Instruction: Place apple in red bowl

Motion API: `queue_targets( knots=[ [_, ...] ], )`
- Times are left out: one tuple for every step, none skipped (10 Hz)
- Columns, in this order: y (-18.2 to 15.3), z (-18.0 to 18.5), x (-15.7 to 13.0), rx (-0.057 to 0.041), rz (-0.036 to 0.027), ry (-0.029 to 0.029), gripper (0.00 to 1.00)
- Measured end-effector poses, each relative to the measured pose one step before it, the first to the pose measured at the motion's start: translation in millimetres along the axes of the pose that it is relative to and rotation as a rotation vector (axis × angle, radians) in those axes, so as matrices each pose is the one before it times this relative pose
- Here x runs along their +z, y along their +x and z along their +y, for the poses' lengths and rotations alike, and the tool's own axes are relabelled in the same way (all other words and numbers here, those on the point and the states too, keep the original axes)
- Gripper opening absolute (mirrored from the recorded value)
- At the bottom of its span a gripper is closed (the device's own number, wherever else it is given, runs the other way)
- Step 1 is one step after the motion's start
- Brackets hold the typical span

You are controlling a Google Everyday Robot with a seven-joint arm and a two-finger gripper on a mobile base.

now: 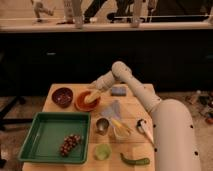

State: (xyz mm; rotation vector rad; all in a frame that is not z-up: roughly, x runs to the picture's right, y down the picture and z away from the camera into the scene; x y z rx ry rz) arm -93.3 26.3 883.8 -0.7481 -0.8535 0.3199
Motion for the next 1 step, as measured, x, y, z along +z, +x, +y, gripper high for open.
queue_targets(
  knots=[
    [-0.07,0.01,0.03,-0.00012,0.00005,-0.00005,0.8]
  ],
)
